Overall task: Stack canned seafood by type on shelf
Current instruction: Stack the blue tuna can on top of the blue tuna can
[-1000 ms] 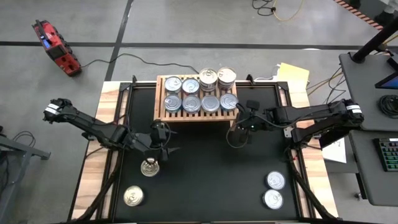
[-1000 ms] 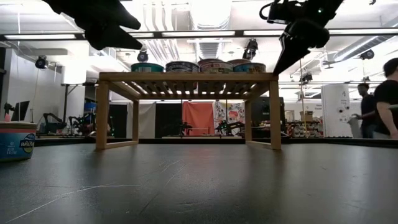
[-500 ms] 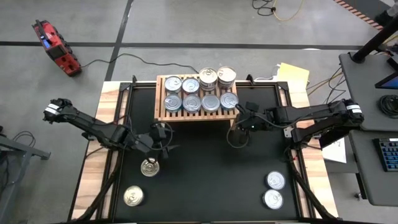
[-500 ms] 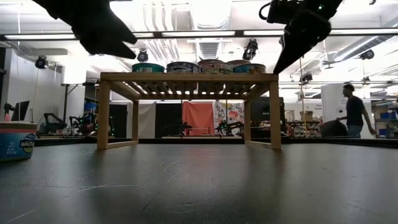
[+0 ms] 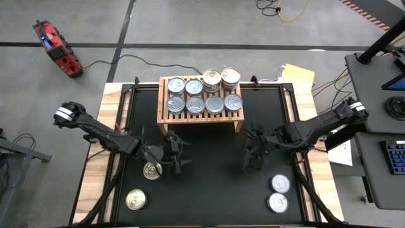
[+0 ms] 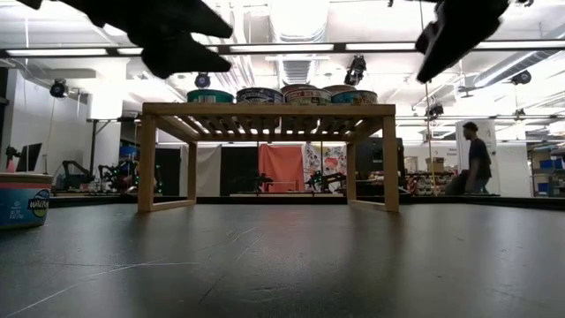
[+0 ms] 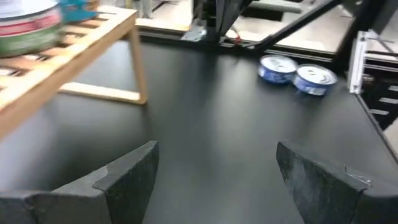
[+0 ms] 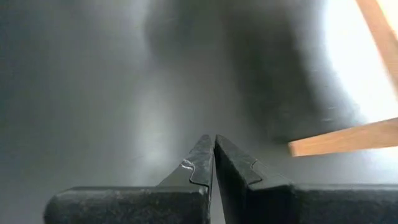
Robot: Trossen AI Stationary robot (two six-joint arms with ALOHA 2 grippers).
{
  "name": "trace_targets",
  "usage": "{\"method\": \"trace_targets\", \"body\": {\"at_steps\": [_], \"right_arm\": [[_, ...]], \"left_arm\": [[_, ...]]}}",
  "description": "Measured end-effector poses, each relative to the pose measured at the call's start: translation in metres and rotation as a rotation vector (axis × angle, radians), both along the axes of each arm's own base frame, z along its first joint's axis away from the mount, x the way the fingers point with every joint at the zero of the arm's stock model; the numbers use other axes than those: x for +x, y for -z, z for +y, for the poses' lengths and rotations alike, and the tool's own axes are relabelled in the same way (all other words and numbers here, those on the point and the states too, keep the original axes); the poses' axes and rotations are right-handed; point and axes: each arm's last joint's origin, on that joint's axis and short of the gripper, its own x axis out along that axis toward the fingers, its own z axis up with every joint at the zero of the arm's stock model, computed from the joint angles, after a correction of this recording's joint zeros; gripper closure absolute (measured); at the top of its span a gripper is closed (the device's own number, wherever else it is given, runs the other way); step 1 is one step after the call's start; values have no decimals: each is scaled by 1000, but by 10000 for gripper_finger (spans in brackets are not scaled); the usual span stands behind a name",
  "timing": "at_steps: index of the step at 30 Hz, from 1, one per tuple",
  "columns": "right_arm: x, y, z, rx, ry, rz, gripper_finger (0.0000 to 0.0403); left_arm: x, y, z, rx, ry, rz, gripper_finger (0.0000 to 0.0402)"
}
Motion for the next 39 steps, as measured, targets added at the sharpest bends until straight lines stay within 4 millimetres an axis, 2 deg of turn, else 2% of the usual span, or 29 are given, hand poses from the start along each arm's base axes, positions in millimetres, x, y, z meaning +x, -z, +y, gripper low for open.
{"method": "trace_targets", "body": {"at_steps": [5, 9, 14, 21, 26, 32, 39], "right_arm": [[-8, 0, 24, 148, 22, 11, 394], [-16, 5, 39, 318, 150, 48, 394], [-29, 19, 53, 512, 330, 152, 394], [-54, 40, 76, 661, 507, 316, 394], [-74, 54, 87, 701, 677, 401, 394], [-97, 62, 85, 600, 879, 480, 394], [-101, 69, 86, 569, 966, 481, 394]], "left_arm": [[10, 13, -10, 34, 32, 0, 93], [10, 18, -15, 61, 56, 20, 93], [7, 17, -21, 65, 84, 15, 93], [-6, 11, -27, 83, 126, 51, 93], [-15, 3, -22, 68, 109, 92, 93], [-16, 3, -22, 84, 109, 101, 93], [-15, 5, -22, 90, 106, 110, 93]]}}
